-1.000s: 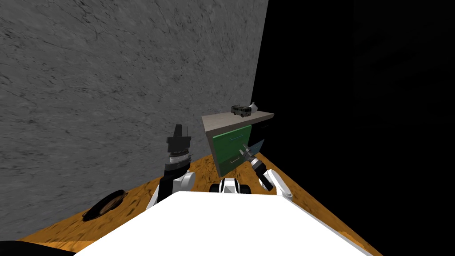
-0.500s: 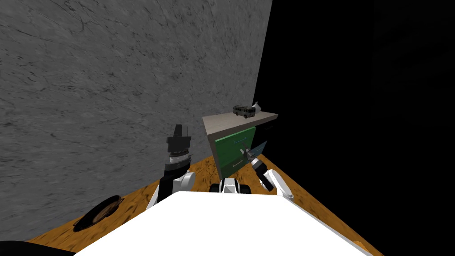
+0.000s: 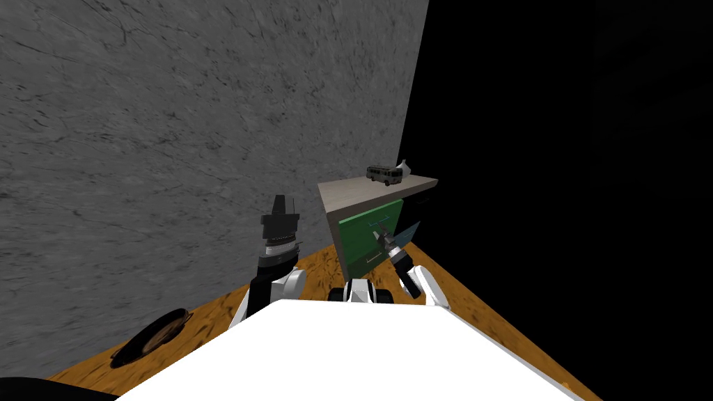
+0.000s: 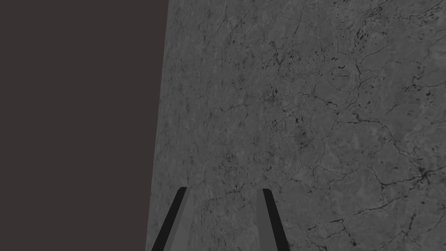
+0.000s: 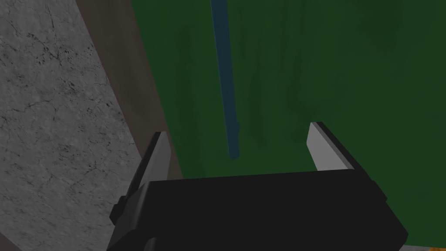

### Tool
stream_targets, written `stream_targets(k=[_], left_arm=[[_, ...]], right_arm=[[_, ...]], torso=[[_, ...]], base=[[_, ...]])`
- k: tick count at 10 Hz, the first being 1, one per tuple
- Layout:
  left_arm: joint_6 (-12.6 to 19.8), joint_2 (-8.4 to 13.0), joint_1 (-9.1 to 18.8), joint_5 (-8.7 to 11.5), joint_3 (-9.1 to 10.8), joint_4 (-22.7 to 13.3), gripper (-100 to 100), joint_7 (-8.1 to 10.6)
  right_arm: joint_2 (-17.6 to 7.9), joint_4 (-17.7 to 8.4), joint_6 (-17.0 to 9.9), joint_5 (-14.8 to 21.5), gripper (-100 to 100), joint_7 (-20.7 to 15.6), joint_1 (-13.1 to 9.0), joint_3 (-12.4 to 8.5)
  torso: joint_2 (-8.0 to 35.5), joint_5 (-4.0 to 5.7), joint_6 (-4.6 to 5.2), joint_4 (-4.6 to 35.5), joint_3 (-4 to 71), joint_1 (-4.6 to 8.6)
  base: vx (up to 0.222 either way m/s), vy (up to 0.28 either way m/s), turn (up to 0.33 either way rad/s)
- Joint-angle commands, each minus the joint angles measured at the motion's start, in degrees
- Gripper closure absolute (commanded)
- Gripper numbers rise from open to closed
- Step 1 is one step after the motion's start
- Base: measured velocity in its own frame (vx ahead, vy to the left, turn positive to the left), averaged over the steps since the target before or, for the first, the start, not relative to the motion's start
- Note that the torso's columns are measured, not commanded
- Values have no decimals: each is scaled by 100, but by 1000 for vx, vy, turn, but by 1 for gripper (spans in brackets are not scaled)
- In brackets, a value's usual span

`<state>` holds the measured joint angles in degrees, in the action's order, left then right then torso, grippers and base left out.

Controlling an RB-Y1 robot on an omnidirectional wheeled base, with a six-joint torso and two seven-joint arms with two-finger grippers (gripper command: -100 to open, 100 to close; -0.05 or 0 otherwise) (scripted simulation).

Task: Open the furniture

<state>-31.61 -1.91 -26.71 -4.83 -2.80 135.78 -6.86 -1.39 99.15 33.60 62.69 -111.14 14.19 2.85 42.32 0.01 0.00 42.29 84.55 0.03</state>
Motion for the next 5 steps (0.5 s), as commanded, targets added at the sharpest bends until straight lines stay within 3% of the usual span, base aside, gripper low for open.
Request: stream_targets(k=[1, 3, 4, 5], left_arm=[[0, 0, 0, 0, 0, 0, 0, 0], [0, 0, 0, 0, -1, 0, 0, 0], [0, 0, 0, 0, 0, 0, 0, 0], [0, 0, 0, 0, 0, 0, 0, 0]], right_arm=[[-70, 73, -161, 60, -100, 160, -85, 18], [-57, 33, -148, 58, -100, 131, -116, 12], [14, -1, 1, 1, 100, -5, 0, 1], [-23, 10, -94, 29, 100, 84, -68, 5]], torso=[[-4, -1, 0, -1, 3, -2], [-17, -5, 0, -5, 11, -17], [-4, -1, 1, -2, 4, -2], [16, 5, 3, 3, -9, 19]], base=[[25, 27, 58], [36, 39, 31], [-30, -31, -102], [-20, -19, -25]])
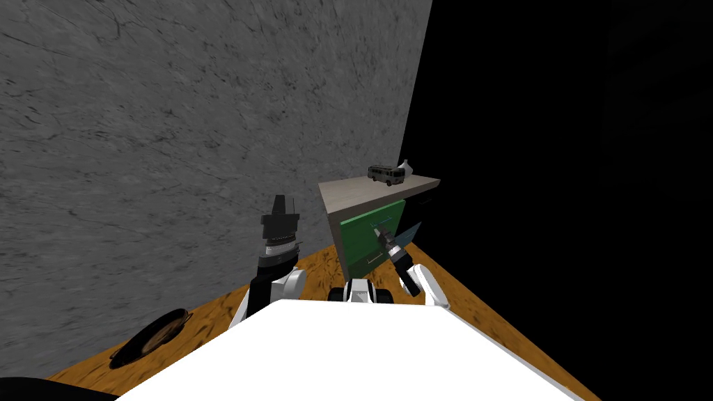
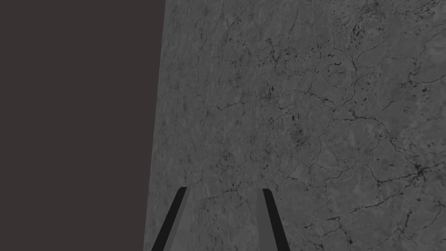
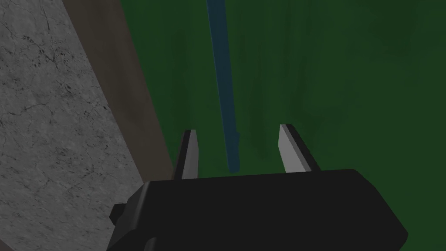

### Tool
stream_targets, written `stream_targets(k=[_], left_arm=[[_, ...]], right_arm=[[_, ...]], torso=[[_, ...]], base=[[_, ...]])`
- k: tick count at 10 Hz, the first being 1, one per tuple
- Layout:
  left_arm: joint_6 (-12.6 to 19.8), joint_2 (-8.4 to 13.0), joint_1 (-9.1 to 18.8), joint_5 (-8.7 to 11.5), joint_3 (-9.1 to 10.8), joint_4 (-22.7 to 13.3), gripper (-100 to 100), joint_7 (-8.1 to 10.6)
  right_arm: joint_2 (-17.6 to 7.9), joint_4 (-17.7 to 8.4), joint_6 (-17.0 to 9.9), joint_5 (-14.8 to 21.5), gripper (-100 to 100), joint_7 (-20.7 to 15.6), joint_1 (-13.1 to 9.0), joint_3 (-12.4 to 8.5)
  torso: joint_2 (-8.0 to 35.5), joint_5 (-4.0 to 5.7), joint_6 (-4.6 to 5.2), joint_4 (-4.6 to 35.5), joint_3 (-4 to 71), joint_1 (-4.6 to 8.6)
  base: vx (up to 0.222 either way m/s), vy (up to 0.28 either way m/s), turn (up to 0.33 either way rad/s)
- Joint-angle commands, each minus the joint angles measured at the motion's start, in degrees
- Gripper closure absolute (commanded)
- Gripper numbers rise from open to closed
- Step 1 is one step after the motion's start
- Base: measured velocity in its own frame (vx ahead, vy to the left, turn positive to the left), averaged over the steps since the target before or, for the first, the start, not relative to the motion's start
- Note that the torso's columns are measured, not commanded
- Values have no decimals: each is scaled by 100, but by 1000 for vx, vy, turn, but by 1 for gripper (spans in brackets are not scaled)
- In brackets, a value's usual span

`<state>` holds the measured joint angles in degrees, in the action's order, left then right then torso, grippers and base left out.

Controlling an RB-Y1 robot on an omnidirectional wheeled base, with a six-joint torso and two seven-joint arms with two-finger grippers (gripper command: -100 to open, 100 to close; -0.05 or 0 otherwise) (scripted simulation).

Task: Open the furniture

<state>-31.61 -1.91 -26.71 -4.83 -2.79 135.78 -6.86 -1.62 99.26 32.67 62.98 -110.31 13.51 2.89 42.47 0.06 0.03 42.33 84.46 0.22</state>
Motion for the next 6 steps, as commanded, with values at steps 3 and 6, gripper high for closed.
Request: stream_targets(k=[3, 6], left_arm=[[1, 0, 2, 0, 0, -1, 0, 0], [1, 0, 1, 0, 0, -1, 0, 0]], right_arm=[[-123, 136, -51, 34, 100, 160, -4, 35], [-330, 155, -49, 38, -100, 170, -3, 31]], torso=[[12, -3, -3, 5, -9, -10], [-43, -8, -4, -10, 24, -35]], base=[[-139, -58, -6], [-96, -47, -1]])
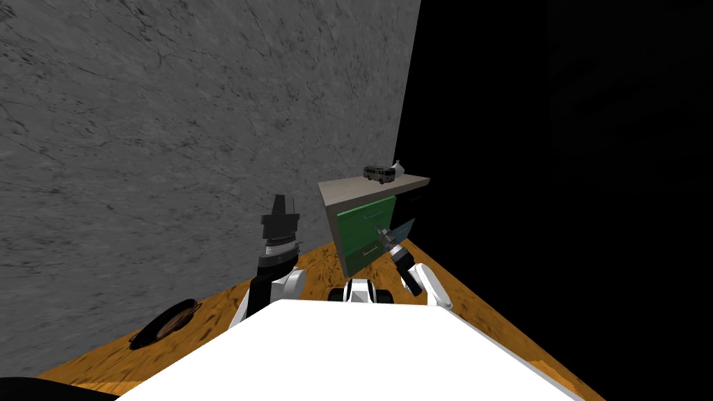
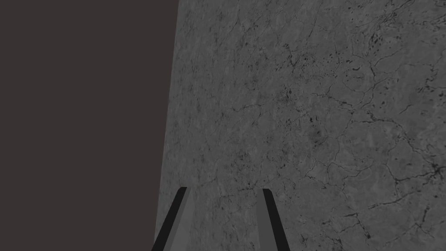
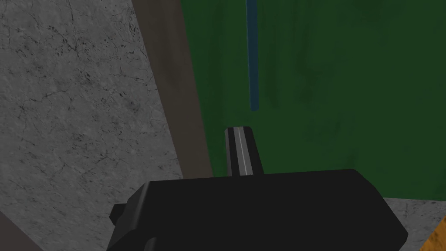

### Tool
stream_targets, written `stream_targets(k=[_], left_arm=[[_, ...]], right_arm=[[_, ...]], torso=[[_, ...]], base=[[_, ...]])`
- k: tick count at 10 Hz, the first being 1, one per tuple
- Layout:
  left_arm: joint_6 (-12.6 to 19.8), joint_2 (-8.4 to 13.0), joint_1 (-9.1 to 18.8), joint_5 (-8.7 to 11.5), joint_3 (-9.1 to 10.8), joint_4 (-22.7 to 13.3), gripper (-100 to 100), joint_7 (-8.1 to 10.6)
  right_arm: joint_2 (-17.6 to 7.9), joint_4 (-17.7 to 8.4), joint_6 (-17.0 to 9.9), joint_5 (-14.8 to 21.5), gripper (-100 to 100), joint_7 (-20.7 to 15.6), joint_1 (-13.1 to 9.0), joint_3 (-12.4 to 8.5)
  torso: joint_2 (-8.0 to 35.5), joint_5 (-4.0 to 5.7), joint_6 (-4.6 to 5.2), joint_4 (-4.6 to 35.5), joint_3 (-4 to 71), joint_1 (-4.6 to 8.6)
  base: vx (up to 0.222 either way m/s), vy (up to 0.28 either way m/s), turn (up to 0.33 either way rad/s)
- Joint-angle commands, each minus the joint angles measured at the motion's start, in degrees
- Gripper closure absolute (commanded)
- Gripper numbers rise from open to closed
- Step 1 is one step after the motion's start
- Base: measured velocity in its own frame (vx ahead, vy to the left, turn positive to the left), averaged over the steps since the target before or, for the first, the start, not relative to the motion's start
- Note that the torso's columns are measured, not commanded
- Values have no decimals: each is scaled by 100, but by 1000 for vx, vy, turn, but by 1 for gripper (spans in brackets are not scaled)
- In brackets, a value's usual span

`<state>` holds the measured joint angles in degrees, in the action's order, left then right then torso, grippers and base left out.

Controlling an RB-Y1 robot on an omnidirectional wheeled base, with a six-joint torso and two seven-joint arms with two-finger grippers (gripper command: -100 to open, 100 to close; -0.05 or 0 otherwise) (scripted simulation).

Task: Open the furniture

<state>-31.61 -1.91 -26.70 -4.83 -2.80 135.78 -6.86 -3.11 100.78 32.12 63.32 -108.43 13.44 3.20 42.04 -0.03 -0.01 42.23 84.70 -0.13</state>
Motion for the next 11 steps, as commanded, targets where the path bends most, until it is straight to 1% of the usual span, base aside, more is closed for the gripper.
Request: stream_targets(k=[1, 2, 3, 4, 5, 6, 9, 10, 11], left_arm=[[0, 0, -1, 0, 0, 1, 0, 0], [-1, 0, -1, 0, 0, 1, 0, 0], [-1, -1, -2, 0, -1, 1, 0, 0], [-1, -1, -2, 0, -1, 1, 0, 0], [-1, -1, -2, 0, -1, 1, 0, 0], [-1, -1, -2, 0, -1, 1, 0, 0], [-1, 0, -1, 0, 0, 1, 0, 0], [0, 0, -1, 0, 0, 1, 0, 0], [0, 0, -1, 0, 0, 1, 0, 0]], right_arm=[[-300, 6, 13, 9, -100, -40, 8, 1], [-403, 10, 25, 18, -100, -79, 16, 2], [-372, 6, 72, 41, -100, -222, 46, 6], [-419, 5, 95, 53, -100, -294, 61, 7], [-394, -10, 126, 63, -100, -386, 82, 10], [-219, -19, 135, 64, -100, -414, 89, 10], [55, -25, 141, 65, -100, -431, 93, 11], [0, -30, 143, 60, -100, -431, 91, 7], [-86, 37, -1, 116, -100, -264, 6, 13]], torso=[[-17, -3, 0, -7, 13, -7], [-11, -2, 0, -5, 10, -3], [3, -1, 0, -1, 1, 0], [4, -2, 0, 0, -1, -5], [9, -3, 0, 1, -3, -8], [16, -1, 0, 3, -8, 2], [52, 9, 2, 13, -30, 37], [47, 7, 1, 12, -28, 29], [34, 4, 1, 8, -19, 19]], base=[[9, 10, 3], [34, 34, 6], [91, 75, 14], [120, 116, 17], [129, 121, 15], [113, 91, 7], [25, 20, 2], [0, 0, 0], [30, 38, 61]])
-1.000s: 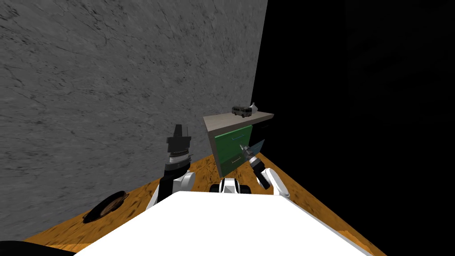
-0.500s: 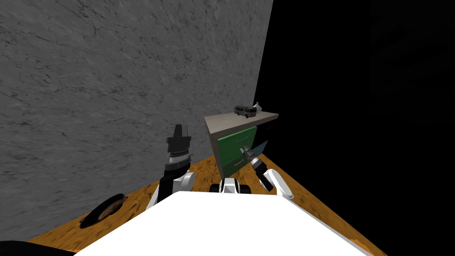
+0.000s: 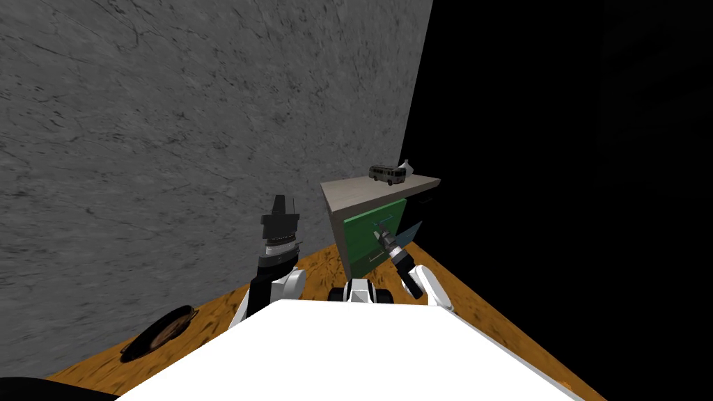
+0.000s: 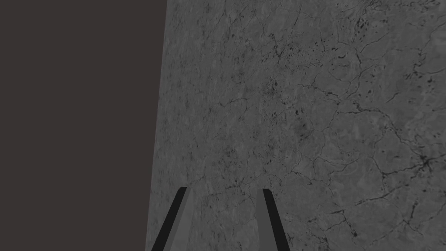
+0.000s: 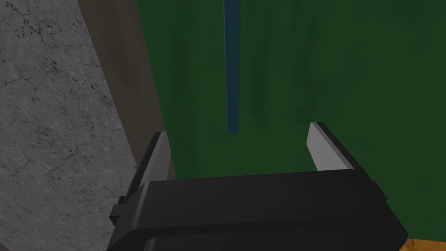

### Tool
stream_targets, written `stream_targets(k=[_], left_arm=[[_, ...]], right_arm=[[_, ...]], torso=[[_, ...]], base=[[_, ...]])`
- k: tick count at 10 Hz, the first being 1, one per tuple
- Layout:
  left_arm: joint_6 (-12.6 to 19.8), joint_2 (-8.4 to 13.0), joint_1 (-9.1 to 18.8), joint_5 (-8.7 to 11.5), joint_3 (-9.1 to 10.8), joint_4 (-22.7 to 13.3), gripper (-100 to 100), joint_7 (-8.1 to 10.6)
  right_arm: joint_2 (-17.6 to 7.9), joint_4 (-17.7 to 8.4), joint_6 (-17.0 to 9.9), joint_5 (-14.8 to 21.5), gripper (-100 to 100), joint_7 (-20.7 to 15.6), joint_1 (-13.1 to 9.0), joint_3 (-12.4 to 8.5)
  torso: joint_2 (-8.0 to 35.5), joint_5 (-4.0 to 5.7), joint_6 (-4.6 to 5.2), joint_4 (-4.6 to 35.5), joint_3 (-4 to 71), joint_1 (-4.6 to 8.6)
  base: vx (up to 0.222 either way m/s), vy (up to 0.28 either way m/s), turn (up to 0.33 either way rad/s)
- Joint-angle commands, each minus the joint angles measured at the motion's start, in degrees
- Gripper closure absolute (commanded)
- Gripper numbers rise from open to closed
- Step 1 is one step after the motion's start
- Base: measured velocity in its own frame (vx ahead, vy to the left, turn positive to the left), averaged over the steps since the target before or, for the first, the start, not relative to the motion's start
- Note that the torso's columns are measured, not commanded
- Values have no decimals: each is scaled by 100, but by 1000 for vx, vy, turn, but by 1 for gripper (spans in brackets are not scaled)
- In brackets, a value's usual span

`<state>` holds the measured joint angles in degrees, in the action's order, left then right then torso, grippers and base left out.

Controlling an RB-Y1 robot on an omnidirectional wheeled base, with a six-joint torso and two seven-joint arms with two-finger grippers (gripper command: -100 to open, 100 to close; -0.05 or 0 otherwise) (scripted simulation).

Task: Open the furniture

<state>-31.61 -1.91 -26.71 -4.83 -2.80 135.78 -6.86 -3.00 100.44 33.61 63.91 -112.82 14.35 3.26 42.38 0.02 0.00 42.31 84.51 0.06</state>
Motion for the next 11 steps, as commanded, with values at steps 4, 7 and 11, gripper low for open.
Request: stream_targets(k=[4, 7, 11], left_arm=[[0, 0, 0, 0, 0, 0, 0, 0], [0, 0, 0, 0, 0, 0, 0, 0], [0, 0, 0, 0, 0, 0, 0, 0]], right_arm=[[-45, 26, -94, 33, 100, 103, -59, 7], [-418, -65, 12, -160, -100, 121, -76, -41], [20, -126, 38, -251, -100, 166, -86, -64]], torso=[[7, 4, 2, 1, -3, 14], [-22, -2, -1, -7, 14, -8], [-5, -5, -1, -2, 4, -18]], base=[[4, 8, -13], [-2, -21, -32], [9, -46, -19]])
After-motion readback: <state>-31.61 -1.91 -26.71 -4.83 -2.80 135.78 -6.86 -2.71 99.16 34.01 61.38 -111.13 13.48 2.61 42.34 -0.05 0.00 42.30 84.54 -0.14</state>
